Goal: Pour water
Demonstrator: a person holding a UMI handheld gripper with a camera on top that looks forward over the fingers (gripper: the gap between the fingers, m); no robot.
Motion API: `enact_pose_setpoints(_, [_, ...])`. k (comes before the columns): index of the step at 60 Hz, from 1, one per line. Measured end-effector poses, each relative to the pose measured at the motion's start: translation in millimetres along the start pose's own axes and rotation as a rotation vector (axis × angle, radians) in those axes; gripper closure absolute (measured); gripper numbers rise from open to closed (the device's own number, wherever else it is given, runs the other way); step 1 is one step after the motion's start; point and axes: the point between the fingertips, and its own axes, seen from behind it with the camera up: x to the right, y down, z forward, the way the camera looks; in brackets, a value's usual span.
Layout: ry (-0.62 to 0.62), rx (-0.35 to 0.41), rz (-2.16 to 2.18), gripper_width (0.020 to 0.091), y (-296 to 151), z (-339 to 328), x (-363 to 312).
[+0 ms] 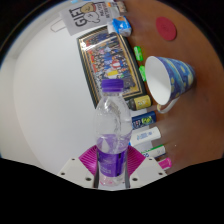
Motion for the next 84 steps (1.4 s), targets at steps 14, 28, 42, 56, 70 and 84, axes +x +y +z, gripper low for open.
enact_pose_setpoints(14, [-0.04,0.027,0.211,0.0757,-17,3,9])
enact_pose_setpoints(28, [-0.046,0.006,0.33,0.0757,-17,8,16])
enact_pose_setpoints(42, [-0.009,-0.025,0.274,0.0757,-13,10,18])
enact_pose_setpoints(56, [0.072,-0.108,-0.11,0.0756,-4,7,-14])
enact_pose_setpoints(70, [0.093,-0.07,-0.745,0.0756,-66,-6,-96])
enact_pose_setpoints(84, [0.212,-0.029,-1.456,0.0757,-163,-24,-126])
